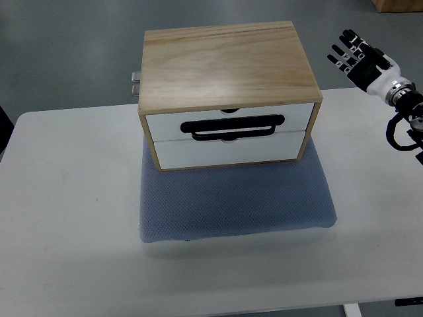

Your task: Open wood drawer with right hand

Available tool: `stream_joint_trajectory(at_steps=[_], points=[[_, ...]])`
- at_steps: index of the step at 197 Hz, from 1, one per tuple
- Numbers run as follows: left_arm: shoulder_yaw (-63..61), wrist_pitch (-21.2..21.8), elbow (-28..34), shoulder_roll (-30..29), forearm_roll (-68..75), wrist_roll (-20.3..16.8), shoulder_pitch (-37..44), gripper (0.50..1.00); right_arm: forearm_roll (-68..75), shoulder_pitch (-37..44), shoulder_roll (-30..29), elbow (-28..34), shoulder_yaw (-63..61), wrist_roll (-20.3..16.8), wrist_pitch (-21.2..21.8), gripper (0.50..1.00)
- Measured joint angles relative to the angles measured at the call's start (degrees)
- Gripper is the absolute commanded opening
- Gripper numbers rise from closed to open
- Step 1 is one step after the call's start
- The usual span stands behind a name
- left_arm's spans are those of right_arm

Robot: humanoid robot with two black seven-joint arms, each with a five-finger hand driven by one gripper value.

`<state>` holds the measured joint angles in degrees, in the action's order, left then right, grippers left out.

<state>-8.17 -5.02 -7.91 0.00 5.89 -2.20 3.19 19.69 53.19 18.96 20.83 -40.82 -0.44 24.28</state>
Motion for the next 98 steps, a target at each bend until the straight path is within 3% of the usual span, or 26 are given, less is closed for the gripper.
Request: stream_joint_trajectory(at_steps=[98], points=[[-0.23,0.68,0.90,0.00,0.00,0.00,-1.33,1.000,-0.86,0.04,0.41,0.00,0.54,0.24,0.39,0.944]])
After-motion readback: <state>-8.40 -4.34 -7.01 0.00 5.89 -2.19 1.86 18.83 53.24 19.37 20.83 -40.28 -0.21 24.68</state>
